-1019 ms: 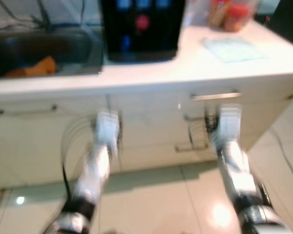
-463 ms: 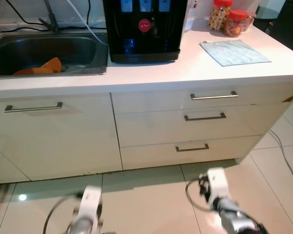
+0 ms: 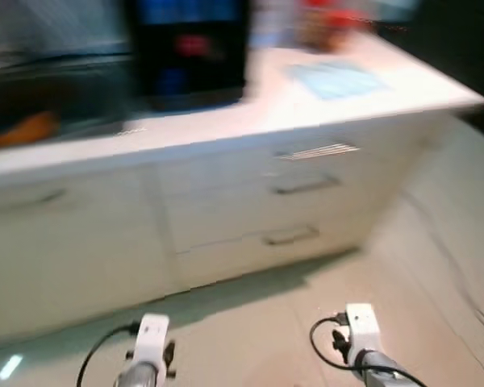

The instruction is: Kitchen organization

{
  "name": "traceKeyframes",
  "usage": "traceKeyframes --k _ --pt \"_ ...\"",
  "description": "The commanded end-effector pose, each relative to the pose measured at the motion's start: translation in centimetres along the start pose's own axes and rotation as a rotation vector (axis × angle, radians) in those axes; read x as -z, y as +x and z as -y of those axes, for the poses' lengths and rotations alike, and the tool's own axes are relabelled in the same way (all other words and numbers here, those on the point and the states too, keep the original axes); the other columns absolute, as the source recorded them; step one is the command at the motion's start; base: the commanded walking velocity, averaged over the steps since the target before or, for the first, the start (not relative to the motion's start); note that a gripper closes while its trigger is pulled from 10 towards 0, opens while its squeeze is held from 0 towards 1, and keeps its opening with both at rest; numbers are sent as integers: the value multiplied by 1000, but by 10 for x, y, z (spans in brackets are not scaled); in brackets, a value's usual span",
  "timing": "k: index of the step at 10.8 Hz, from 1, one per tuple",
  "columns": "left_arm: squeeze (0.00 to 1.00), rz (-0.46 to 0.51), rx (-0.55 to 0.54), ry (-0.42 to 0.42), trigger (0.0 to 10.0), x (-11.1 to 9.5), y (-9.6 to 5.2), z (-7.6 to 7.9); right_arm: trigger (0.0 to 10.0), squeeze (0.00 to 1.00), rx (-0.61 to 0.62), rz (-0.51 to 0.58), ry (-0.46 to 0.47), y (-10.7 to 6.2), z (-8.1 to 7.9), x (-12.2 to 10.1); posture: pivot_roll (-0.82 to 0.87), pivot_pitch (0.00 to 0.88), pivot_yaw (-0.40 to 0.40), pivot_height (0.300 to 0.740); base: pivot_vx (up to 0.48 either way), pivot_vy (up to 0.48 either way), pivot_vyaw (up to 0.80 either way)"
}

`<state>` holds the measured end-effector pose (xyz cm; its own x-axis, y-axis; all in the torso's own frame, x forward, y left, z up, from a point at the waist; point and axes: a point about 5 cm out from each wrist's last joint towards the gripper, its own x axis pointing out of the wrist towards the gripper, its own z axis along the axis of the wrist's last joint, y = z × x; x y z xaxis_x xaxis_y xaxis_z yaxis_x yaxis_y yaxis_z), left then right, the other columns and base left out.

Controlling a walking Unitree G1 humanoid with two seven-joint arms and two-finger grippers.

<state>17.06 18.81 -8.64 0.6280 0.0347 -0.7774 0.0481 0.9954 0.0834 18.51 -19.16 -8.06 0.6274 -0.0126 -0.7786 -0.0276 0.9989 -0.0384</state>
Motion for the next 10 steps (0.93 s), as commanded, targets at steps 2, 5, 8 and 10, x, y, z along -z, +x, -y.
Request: traceKeyframes --k 2,5,8,10 --pt "0 -2 24 31 10000 -3 1 3 10000 0 20 -13 18 0 2 1 -12 0 14 740 0 0 -766" --pt "0 -22 8 53 10000 0 1 -1 10000 0 49 -27 43 -1 6 5 -6 2 15 740 0 0 -760" --pt "0 -30 -7 51 10000 1 0 -7 10000 0 56 -27 58 -1 6 5 -1 7 14 740 0 0 -760" --pt "0 -29 -9 50 10000 0 0 -8 10000 0 61 -24 67 -1 7 3 4 9 16 740 0 0 -763"
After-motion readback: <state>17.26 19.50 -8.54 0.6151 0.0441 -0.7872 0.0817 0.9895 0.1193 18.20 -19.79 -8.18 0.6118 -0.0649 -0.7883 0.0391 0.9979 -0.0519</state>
